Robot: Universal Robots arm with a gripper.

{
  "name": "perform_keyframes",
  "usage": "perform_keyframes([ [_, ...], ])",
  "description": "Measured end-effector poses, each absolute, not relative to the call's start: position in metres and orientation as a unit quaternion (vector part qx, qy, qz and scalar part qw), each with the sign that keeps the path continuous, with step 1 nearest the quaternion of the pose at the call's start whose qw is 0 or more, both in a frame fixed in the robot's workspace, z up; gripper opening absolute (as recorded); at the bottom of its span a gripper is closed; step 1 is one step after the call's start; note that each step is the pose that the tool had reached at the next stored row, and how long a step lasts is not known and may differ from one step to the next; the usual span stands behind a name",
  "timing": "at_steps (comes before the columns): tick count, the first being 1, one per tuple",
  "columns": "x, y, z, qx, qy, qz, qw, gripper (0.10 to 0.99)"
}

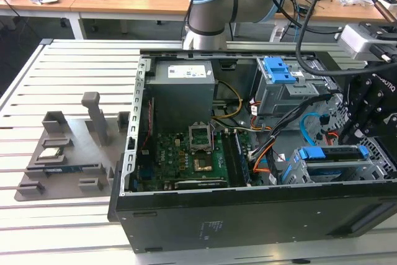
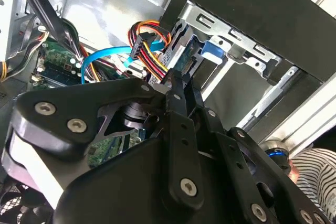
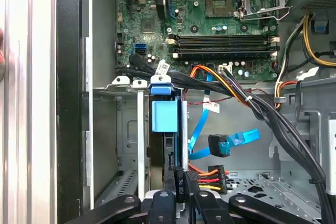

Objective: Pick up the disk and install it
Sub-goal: 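Insert the first disk wire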

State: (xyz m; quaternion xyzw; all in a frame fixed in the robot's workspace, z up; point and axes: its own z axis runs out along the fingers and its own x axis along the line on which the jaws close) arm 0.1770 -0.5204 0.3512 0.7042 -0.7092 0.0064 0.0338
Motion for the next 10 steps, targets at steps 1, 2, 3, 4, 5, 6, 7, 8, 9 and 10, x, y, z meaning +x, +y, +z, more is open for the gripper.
perform_keyframes([
  [1, 0.177, -0.5204, 0.3512, 0.704, -0.709, 0.006, 0.034, 0.192],
  [2, 0.177, -0.5204, 0.3512, 0.704, -0.709, 0.006, 0.034, 0.192],
  [3, 0.177, -0.5204, 0.3512, 0.704, -0.709, 0.006, 0.034, 0.192],
  [4, 0.177, -0.5204, 0.3512, 0.704, -0.709, 0.006, 0.034, 0.192],
  [5, 0.177, -0.5204, 0.3512, 0.704, -0.709, 0.006, 0.034, 0.204],
  [6, 0.177, -0.5204, 0.3512, 0.704, -0.709, 0.006, 0.034, 0.267],
  [7, 0.177, -0.5205, 0.3512, 0.704, -0.709, 0.006, 0.034, 0.267],
  [8, 0.177, -0.5205, 0.3512, 0.704, -0.709, 0.006, 0.034, 0.267],
  [9, 0.177, -0.5205, 0.3512, 0.704, -0.709, 0.006, 0.034, 0.251],
  [10, 0.177, -0.5205, 0.3512, 0.704, -0.709, 0.006, 0.034, 0.165],
])
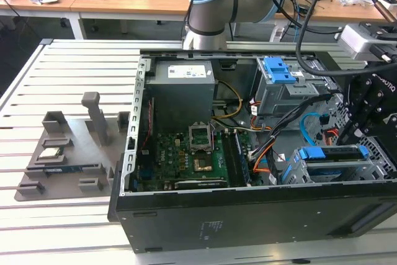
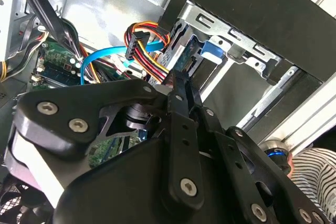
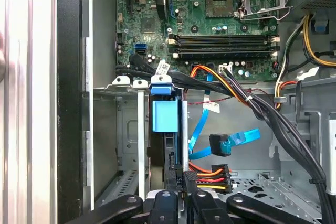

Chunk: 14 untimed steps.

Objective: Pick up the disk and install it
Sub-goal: 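Insert the first disk wire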

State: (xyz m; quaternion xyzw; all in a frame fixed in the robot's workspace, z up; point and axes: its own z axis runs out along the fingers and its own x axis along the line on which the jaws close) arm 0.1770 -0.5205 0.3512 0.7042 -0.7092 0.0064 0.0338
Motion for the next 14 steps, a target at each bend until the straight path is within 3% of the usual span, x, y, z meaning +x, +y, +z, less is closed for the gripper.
perform_keyframes([
  [14, 0.1837, -0.5245, 0.3463, 0.69, -0.722, 0.009, 0.037, 0.165],
])
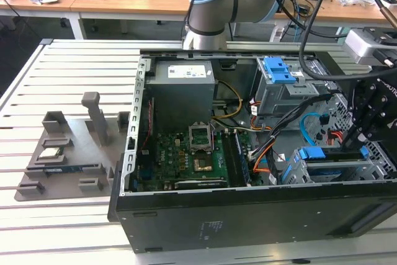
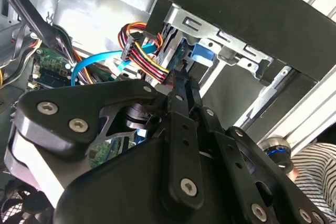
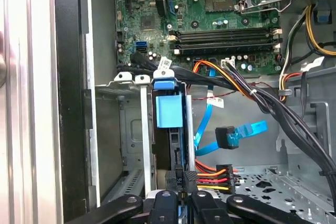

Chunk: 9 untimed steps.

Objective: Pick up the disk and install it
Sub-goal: 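Insert the first disk wire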

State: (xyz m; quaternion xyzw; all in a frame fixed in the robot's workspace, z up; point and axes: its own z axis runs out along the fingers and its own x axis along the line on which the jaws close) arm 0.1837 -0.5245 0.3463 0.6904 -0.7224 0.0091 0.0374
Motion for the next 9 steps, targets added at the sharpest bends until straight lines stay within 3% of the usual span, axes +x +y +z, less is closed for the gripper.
perform_keyframes([
  [9, 0.1847, -0.5246, 0.3406, 0.684, -0.728, 0.009, 0.038, 0.165],
])
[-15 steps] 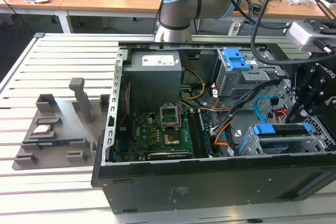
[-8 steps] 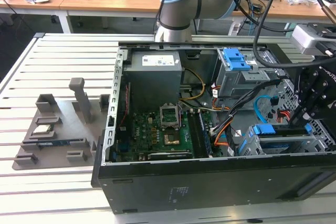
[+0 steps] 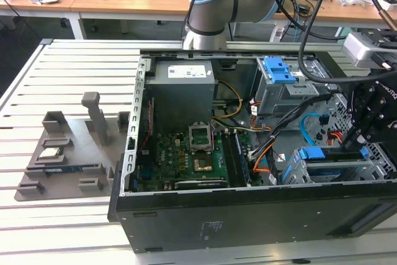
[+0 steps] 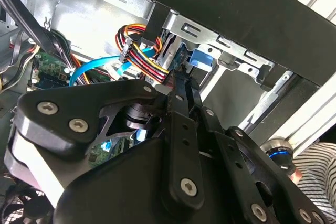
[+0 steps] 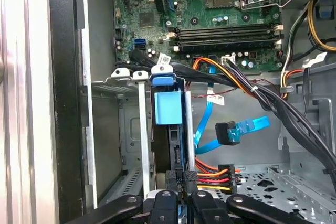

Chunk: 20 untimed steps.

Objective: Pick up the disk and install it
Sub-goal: 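Insert the first disk wire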

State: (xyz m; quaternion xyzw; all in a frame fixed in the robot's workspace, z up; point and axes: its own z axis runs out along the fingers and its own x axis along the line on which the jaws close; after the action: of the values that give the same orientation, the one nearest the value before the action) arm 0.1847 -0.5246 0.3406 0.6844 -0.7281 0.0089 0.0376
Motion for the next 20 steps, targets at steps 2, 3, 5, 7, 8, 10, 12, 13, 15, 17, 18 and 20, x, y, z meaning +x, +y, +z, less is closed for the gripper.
perform_keyframes([
  [2, 0.185, -0.5246, 0.3413, 0.682, -0.73, 0.009, 0.038, 0.165],
  [3, 0.1852, -0.5238, 0.342, 0.682, -0.73, 0.008, 0.037, 0.165],
  [5, 0.1853, -0.5231, 0.3427, 0.682, -0.73, 0.009, 0.038, 0.165],
  [7, 0.1853, -0.523, 0.3427, 0.682, -0.73, 0.009, 0.038, 0.165],
  [8, 0.1853, -0.523, 0.3427, 0.682, -0.73, 0.009, 0.038, 0.165],
  [10, 0.1853, -0.5236, 0.3418, 0.682, -0.73, 0.009, 0.038, 0.165],
  [12, 0.1853, -0.5238, 0.3414, 0.682, -0.73, 0.009, 0.038, 0.165],
  [13, 0.1853, -0.5239, 0.3414, 0.682, -0.73, 0.009, 0.038, 0.165],
  [15, 0.1853, -0.524, 0.3415, 0.682, -0.73, 0.009, 0.038, 0.165],
  [17, 0.1853, -0.524, 0.3404, 0.682, -0.73, 0.009, 0.038, 0.165],
  [18, 0.1853, -0.5241, 0.3397, 0.682, -0.73, 0.009, 0.038, 0.165],
  [20, 0.1853, -0.5241, 0.3383, 0.682, -0.73, 0.009, 0.038, 0.165],
])
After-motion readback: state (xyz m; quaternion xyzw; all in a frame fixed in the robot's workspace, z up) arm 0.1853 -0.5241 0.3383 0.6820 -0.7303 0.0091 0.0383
